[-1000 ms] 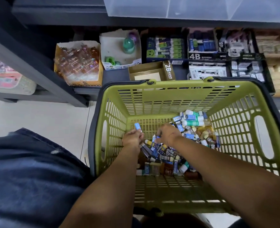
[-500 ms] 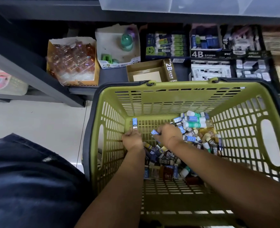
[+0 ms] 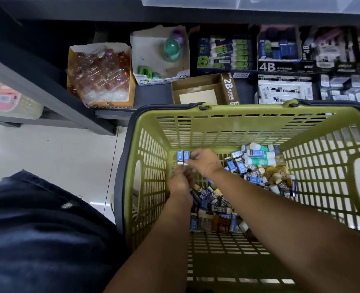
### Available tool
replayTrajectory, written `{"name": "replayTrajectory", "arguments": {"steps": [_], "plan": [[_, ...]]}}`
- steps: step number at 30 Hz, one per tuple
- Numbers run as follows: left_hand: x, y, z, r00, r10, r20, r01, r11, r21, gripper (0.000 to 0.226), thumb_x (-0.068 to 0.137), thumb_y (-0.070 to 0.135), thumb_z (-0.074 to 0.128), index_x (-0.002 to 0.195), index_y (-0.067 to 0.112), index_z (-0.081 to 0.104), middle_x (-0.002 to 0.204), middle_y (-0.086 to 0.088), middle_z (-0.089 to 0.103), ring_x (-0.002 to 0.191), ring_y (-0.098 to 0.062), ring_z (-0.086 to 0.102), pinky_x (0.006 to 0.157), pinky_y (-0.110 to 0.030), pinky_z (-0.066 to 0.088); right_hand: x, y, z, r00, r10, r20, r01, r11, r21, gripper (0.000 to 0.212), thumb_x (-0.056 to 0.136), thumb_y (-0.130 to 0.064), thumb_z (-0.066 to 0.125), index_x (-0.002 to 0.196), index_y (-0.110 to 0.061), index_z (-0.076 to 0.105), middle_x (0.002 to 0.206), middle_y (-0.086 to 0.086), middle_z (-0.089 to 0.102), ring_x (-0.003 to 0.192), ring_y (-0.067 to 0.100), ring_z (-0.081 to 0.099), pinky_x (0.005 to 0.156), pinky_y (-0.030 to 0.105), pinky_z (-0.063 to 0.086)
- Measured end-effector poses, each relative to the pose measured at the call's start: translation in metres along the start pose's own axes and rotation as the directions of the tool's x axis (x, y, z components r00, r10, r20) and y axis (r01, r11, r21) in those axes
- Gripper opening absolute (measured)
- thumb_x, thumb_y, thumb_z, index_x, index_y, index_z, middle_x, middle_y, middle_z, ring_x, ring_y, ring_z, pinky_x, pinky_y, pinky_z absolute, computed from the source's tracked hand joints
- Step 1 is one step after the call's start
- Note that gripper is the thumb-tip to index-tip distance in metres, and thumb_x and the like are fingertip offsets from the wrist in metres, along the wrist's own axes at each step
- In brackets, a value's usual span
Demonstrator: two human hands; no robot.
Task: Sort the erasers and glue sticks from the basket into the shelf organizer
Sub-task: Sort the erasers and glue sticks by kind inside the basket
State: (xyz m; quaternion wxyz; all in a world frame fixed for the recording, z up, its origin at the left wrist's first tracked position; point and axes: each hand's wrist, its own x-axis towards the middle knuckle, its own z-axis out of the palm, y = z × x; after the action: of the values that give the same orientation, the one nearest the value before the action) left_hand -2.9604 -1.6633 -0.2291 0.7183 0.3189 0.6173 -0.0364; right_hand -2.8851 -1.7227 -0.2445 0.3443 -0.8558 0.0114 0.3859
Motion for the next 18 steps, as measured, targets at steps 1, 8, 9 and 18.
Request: {"name": "replayTrajectory", "arguments": {"steps": [1, 8, 9, 18], "plan": [[0.000, 0.000, 0.000, 1.000, -0.009, 0.011, 0.009, 1.000, 0.016, 0.021, 0.099, 0.014, 0.048, 0.087, 0.008, 0.064, 0.066, -0.003, 0.067, 0.058, -0.015, 0.058, 0.054, -0.021, 0.047, -0.001, 0.004, -0.006, 1.000, -0.026, -0.004, 0.026, 0.999, -0.038, 0.021, 0.082, -0.023, 0.073, 0.100, -0.012, 0.068, 0.094, 0.005, 0.070, 0.084, 0.020, 0.066, 0.083, 0.030, 0.053], [-0.001, 0.002, 0.000, 0.989, -0.013, 0.147, -0.005, 0.993, 0.119, 0.040, 0.105, 0.029, 0.036, 0.124, -0.001, 0.055, 0.119, -0.014, 0.064, 0.102, -0.022, 0.064, 0.084, -0.026, 0.053, -0.025, 0.039, -0.036, 0.976, -0.153, 0.153, 0.215, 0.765, -0.607, 0.034, 0.081, -0.041, 0.071, 0.105, -0.022, 0.058, 0.100, -0.003, 0.063, 0.093, 0.018, 0.059, 0.084, 0.029, 0.048], [-0.001, 0.004, -0.001, 0.987, -0.011, 0.162, -0.007, 0.993, 0.114, 0.043, 0.105, 0.030, 0.035, 0.128, -0.002, 0.052, 0.124, -0.015, 0.062, 0.105, -0.022, 0.062, 0.086, -0.027, 0.051, -0.027, 0.042, -0.034, 0.970, -0.187, 0.154, 0.242, 0.713, -0.658, 0.034, 0.082, -0.043, 0.069, 0.106, -0.022, 0.058, 0.101, -0.003, 0.063, 0.095, 0.018, 0.059, 0.088, 0.031, 0.045], [-0.003, 0.009, -0.005, 0.993, -0.036, 0.111, 0.038, 0.999, -0.009, 0.037, 0.105, 0.023, 0.038, 0.131, -0.001, 0.050, 0.127, -0.016, 0.061, 0.117, -0.025, 0.059, 0.099, -0.032, 0.045, -0.021, 0.015, -0.024, 0.993, -0.003, -0.122, -0.029, 0.966, -0.259, 0.018, 0.087, -0.029, 0.065, 0.077, -0.015, 0.059, 0.081, 0.004, 0.067, 0.076, 0.020, 0.063, 0.074, 0.032, 0.056]]}}
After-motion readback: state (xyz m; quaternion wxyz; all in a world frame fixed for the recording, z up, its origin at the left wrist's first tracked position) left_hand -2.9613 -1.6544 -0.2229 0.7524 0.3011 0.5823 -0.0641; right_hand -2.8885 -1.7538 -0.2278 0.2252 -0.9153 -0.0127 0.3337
